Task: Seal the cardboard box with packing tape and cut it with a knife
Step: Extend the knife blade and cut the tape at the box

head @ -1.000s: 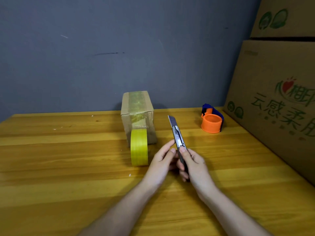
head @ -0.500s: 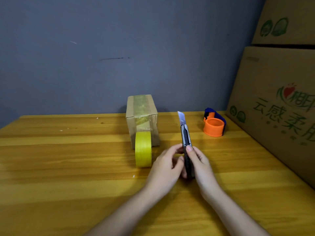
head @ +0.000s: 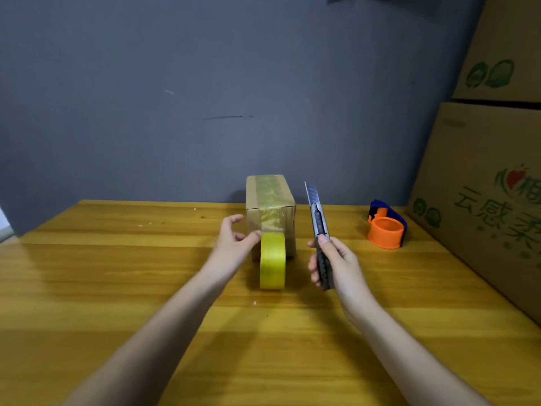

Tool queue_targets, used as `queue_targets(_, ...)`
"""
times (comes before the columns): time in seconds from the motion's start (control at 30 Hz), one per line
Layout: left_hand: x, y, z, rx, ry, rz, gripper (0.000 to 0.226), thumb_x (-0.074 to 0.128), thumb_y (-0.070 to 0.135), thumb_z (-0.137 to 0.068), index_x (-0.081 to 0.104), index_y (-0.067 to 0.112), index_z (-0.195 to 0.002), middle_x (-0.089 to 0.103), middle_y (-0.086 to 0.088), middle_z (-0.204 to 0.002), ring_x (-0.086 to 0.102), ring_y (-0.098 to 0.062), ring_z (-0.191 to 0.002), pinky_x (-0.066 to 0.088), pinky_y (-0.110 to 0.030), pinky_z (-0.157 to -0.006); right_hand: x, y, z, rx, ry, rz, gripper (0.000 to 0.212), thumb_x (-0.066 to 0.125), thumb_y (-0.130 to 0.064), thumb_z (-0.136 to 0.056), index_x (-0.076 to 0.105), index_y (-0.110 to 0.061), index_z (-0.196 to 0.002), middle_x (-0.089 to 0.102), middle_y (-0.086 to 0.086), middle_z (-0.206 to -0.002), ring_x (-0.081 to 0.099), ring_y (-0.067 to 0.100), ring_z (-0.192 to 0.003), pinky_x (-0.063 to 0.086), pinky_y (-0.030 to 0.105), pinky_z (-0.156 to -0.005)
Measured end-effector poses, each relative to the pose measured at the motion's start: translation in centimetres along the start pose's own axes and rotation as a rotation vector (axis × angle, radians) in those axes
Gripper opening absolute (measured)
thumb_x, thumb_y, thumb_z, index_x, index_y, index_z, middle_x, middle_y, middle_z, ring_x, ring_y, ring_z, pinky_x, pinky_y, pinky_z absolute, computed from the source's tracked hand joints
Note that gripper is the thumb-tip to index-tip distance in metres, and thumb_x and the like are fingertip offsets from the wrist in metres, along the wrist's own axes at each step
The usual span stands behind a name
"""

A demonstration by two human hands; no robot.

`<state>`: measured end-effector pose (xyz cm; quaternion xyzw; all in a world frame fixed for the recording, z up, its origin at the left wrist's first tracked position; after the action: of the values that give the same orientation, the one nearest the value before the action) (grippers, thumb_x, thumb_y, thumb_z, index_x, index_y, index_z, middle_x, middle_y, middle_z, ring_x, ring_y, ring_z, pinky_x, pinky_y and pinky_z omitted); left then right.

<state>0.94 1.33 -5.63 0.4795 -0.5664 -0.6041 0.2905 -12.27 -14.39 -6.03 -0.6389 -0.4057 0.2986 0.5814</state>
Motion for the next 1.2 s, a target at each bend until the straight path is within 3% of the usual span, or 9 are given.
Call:
queue_targets(0.13,2.2,0.5,0.5,0.013,-0.209,-0.004,0.077,0.058,0.029,-0.092,0.007,0.043,-0.147,0.063,-0.003,-0.088,0.058,-0.019,-0.078,0.050,-0.028,-0.071,0.9,-0.1,0.0,0.013,-0.008,0.010,0.031,0.044,-0.030,-0.098,0.060,-0.004,-0.098,0.056,0.006,-0.060,0.049,0.013,-0.044,0.039,0.020,-0.040)
queue_targets(0.27,2.9,0.7,-0.4,0.068,-0.267,-0.044,0.078,0.056,0.028,-0.093,0.003,0.052,-0.145,0.052,-0.010,-0.075,0.050,-0.020,-0.068,0.049,-0.024,-0.055,1.1,0.3,0.3,0.036,-0.018,0.035,0.033,0.043,-0.029,-0.098,0.059,0.000,-0.102,0.055,0.008,-0.062,0.049,0.014,-0.046,0.039,0.022,-0.042)
queue_targets(0.5,3.1,0.5,-1.3,0.031,-0.310,-0.054,0.076,0.057,0.026,-0.093,0.006,0.052,-0.144,0.054,-0.014,-0.083,0.053,-0.022,-0.064,0.055,-0.030,-0.052,0.6,0.7,-0.2,0.075,-0.046,0.120,0.029,0.045,-0.028,-0.098,0.060,-0.003,-0.097,0.057,0.007,-0.061,0.049,0.015,-0.045,0.038,0.023,-0.044)
queue_targets(0.63,3.2,0.5,-1.0,-0.010,-0.354,-0.024,0.084,0.063,0.027,-0.089,0.003,0.050,-0.144,0.065,-0.026,-0.096,0.063,-0.026,-0.074,0.058,-0.031,-0.058,0.1,0.1,-1.0,0.049,-0.070,0.268,0.027,0.045,-0.028,-0.098,0.060,-0.005,-0.095,0.059,0.006,-0.062,0.050,0.015,-0.045,0.039,0.022,-0.044)
queue_targets(0.7,3.2,0.5,-0.8,-0.027,-0.370,-0.011,0.088,0.065,0.027,-0.088,0.002,0.051,-0.144,0.067,-0.021,-0.104,0.068,-0.027,-0.078,0.059,-0.032,-0.061,-0.3,-0.7,-1.4,-0.005,-0.073,0.393,0.021,0.046,-0.027,-0.097,0.059,-0.011,-0.093,0.060,0.005,-0.063,0.049,0.015,-0.045,0.039,0.024,-0.044)
queue_targets(0.8,3.4,0.3,-0.7,-0.041,-0.382,-0.008,0.091,0.066,0.026,-0.087,0.001,0.052,-0.144,0.069,-0.014,-0.096,0.069,-0.026,-0.076,0.060,-0.036,-0.065,-0.7,-2.2,-1.8,-0.134,-0.082,0.759,0.011,0.049,-0.036,-0.094,0.055,-0.027,-0.095,0.067,-0.002,-0.068,0.056,0.016,-0.051,0.047,0.033,-0.052)
queue_targets(0.97,3.5,0.3,-0.7,-0.049,-0.406,0.006,0.095,0.067,0.024,-0.087,-0.003,0.051,-0.146,0.071,-0.013,-0.092,0.068,-0.024,-0.073,0.060,-0.033,-0.061,1.0,-5.5,-1.1,-0.459,-0.097,1.494,0.028,0.037,-0.050,-0.095,0.047,-0.032,-0.114,0.065,-0.007,-0.093,0.064,0.020,-0.077,0.049,0.033,-0.058)
queue_targets(1.07,3.5,0.4,-0.6,-0.043,-0.409,0.011,0.097,0.067,0.025,-0.086,-0.005,0.050,-0.146,0.071,-0.010,-0.088,0.069,-0.018,-0.068,0.058,-0.029,-0.057,2.5,-6.7,-0.9,-0.609,-0.144,1.659,0.030,0.034,-0.048,-0.096,0.046,-0.028,-0.115,0.063,-0.006,-0.100,0.065,0.020,-0.083,0.051,0.033,-0.059)
queue_targets(1.2,3.6,0.2,-0.7,-0.048,-0.407,0.017,0.096,0.067,0.026,-0.086,-0.004,0.050,-0.146,0.072,-0.012,-0.092,0.068,-0.018,-0.070,0.059,-0.030,-0.061,4.0,-7.5,-1.1,-0.720,-0.189,1.801,0.030,0.034,-0.045,-0.097,0.046,-0.024,-0.115,0.062,-0.002,-0.100,0.065,0.023,-0.084,0.040,0.030,-0.055)
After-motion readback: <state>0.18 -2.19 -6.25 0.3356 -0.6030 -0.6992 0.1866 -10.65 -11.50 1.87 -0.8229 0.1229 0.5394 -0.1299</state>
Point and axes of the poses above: each hand's wrist, its own z-axis away from the middle knuckle, its own x-axis out of the palm, y = z × x, the point moved 10 cm from there along -z, towards the middle knuckle
